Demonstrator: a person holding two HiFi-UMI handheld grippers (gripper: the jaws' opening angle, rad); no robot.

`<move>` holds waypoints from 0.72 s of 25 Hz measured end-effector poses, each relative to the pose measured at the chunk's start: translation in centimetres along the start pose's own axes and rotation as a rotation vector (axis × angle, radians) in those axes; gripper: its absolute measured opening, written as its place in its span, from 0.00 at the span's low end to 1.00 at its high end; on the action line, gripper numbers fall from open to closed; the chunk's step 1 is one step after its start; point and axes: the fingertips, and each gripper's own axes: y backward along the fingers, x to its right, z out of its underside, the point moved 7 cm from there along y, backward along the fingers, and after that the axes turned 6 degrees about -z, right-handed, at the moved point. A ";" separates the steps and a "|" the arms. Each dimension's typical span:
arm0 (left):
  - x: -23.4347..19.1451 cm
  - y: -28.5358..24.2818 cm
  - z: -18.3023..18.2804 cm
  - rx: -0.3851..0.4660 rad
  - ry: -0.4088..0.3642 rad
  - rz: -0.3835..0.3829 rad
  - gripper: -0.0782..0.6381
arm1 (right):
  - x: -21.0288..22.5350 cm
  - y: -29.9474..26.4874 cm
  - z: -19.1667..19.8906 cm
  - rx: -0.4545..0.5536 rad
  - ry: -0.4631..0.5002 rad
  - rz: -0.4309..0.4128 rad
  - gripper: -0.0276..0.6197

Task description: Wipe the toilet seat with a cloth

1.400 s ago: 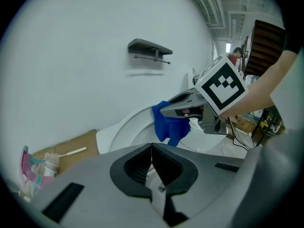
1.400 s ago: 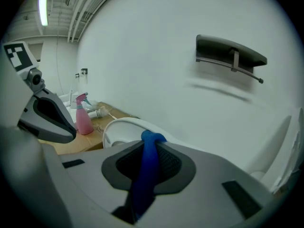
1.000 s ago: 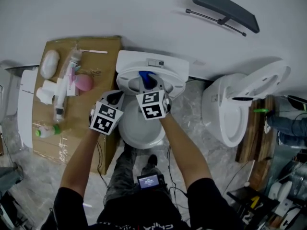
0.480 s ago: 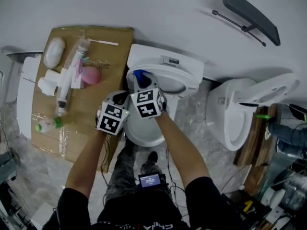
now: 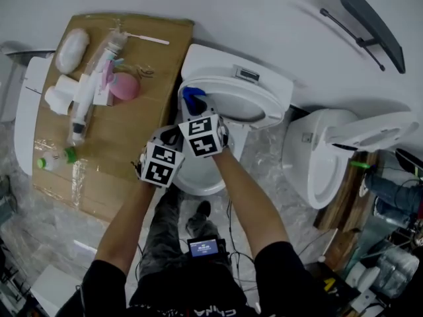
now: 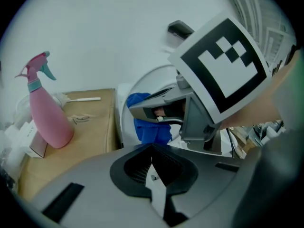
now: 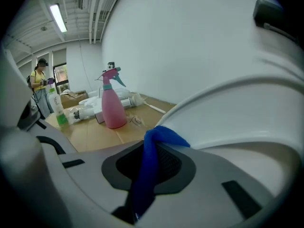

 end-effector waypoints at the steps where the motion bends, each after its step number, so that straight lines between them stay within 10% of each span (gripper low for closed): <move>1: 0.3 -0.3 0.5 -0.004 0.010 -0.003 0.13 | -0.1 -0.5 0.5 -0.006 -0.001 -0.008 0.13; 18: 3.2 -6.4 10.5 -0.009 0.037 -0.065 0.13 | -0.9 -9.0 10.9 -0.132 -0.004 -0.138 0.13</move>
